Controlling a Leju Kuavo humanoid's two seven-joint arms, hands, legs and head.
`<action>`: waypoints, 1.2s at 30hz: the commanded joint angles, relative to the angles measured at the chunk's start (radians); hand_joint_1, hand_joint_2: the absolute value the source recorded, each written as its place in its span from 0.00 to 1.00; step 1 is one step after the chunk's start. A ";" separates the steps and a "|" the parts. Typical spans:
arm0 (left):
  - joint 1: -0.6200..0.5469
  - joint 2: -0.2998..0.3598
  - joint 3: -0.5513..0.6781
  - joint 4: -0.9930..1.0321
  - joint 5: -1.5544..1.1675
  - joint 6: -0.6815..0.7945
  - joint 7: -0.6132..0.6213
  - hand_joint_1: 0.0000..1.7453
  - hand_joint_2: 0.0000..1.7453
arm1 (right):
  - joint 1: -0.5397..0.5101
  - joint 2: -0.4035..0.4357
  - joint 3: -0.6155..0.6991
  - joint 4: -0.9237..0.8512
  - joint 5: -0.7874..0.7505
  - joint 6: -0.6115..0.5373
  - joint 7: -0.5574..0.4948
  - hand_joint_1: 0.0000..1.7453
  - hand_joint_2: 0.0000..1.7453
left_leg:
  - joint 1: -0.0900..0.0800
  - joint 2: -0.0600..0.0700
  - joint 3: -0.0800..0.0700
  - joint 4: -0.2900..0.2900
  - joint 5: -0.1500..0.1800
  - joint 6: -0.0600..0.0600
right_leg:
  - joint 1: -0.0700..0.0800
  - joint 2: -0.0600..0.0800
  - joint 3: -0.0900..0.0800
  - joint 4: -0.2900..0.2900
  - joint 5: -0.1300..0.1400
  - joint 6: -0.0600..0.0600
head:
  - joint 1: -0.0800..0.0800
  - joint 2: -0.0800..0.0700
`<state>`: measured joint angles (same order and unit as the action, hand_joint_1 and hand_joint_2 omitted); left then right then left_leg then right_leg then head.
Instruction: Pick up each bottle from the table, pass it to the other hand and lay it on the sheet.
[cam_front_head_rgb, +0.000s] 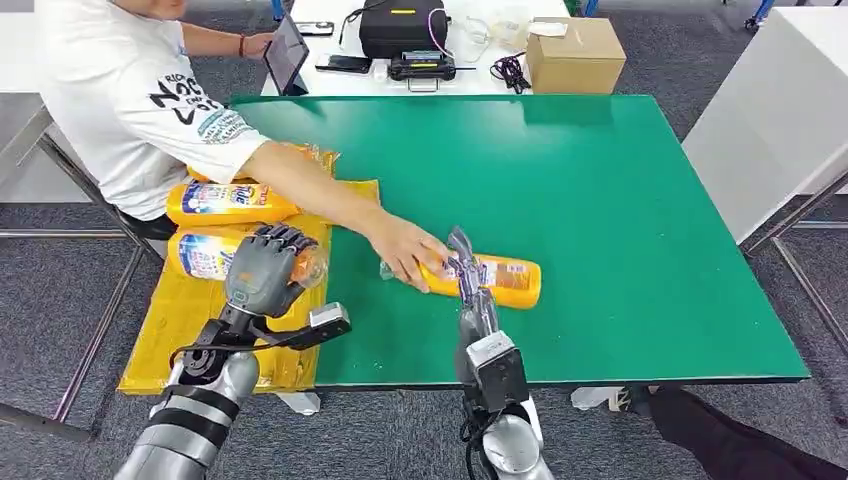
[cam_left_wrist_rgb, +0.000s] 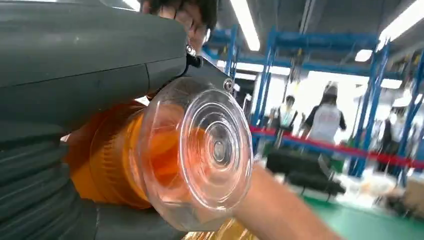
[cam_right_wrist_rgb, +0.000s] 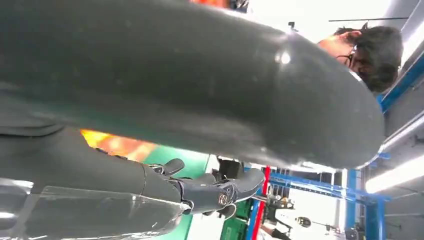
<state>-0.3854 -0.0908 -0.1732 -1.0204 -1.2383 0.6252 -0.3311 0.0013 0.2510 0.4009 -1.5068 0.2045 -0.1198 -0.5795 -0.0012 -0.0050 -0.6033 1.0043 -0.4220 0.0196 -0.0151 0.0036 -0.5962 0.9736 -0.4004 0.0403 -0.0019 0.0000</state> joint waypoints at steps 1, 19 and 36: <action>-0.093 0.031 0.009 0.251 -0.007 -0.026 0.002 1.00 1.00 | -0.025 -0.009 -0.010 0.067 -0.001 0.000 0.006 0.00 0.00 | 0.002 0.001 0.004 -0.001 -0.001 -0.002 | 0.002 0.000 0.004 -0.002 -0.001 -0.002 | 0.000 0.000; -0.179 0.065 -0.060 0.501 -0.199 -0.229 0.167 1.00 1.00 | -0.015 -0.002 -0.021 0.076 0.016 0.037 0.031 0.00 0.00 | 0.001 0.000 0.002 0.000 -0.001 -0.001 | 0.002 -0.001 0.002 -0.001 -0.001 -0.002 | 0.000 0.000; -0.203 0.044 0.092 0.561 0.071 -0.476 0.062 0.00 1.00 | -0.014 0.000 -0.017 0.094 0.027 0.041 0.037 0.00 0.00 | 0.001 0.001 0.003 -0.001 -0.001 -0.001 | 0.001 0.001 0.003 -0.001 0.000 -0.001 | 0.000 0.000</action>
<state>-0.5518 -0.0462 -0.1834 -0.5798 -1.2972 0.2948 -0.2106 0.0066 0.2594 0.3941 -1.4759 0.2297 -0.0801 -0.5482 -0.0012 -0.0053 -0.6030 1.0043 -0.4219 0.0195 -0.0149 0.0034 -0.5957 0.9737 -0.4003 0.0402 -0.0019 0.0000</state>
